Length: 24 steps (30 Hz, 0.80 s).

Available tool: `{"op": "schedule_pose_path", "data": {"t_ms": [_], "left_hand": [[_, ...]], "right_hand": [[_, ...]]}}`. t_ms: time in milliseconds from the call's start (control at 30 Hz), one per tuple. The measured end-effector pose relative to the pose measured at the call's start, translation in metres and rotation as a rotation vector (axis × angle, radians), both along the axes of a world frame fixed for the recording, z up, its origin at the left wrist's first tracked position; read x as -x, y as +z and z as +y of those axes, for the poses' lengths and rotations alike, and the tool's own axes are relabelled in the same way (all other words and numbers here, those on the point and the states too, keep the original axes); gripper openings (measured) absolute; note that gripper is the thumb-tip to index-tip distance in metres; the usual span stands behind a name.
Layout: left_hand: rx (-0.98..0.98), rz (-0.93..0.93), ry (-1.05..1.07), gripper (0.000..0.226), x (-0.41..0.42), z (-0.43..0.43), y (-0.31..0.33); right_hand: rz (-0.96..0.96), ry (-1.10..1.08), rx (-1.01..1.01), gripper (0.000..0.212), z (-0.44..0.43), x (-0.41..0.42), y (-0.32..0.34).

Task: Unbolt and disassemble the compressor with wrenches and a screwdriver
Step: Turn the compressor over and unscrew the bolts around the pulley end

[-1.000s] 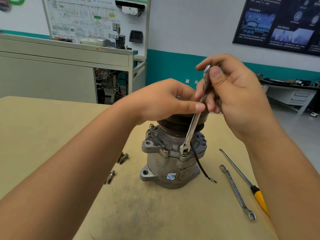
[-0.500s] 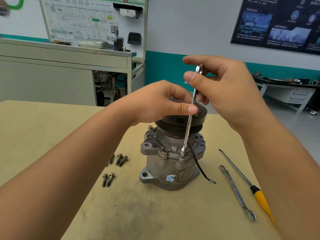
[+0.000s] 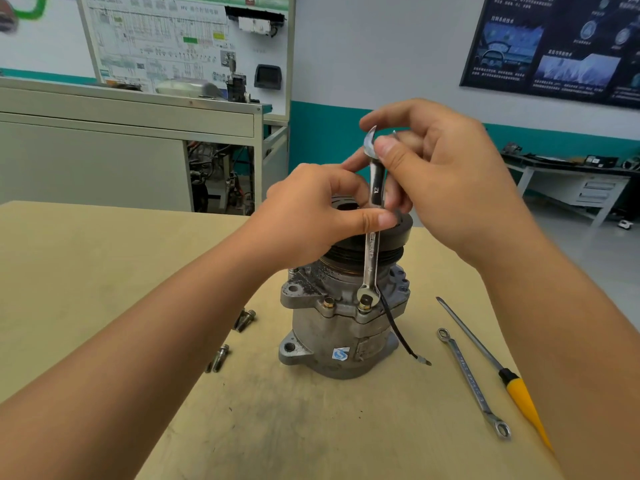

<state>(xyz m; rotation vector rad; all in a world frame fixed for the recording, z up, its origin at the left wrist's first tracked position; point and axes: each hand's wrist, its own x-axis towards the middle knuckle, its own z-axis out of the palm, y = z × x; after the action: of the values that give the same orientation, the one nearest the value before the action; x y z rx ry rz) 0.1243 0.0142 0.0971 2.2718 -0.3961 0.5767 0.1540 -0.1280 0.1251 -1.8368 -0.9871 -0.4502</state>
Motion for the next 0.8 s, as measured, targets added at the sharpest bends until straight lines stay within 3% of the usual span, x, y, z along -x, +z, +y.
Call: {"op": "schedule_pose_path", "data": {"t_ms": [333,500,600,733,800], "left_hand": [[0.089,-0.069,0.055,0.028,0.012,-0.006,-0.002],[0.142,-0.089,0.075,0.038,0.018,-0.016,-0.006],[0.105,-0.036,0.034,0.032,0.017,-0.017,-0.003],[-0.029,0.109,-0.185,0.023,0.018,-0.006,0.006],[-0.094,0.146,-0.232,0.009,0.017,-0.004,0.011]], "right_hand": [[0.052,0.094,-0.064,0.007,0.001,0.016,0.000],[0.008,0.061,-0.041,0.015,0.000,0.021,-0.002],[0.010,0.093,-0.019,0.017,-0.001,0.022,-0.006],[0.066,0.160,-0.075,0.014,-0.007,0.020,-0.011],[0.067,0.185,-0.125,0.015,-0.011,0.018,-0.013]]}}
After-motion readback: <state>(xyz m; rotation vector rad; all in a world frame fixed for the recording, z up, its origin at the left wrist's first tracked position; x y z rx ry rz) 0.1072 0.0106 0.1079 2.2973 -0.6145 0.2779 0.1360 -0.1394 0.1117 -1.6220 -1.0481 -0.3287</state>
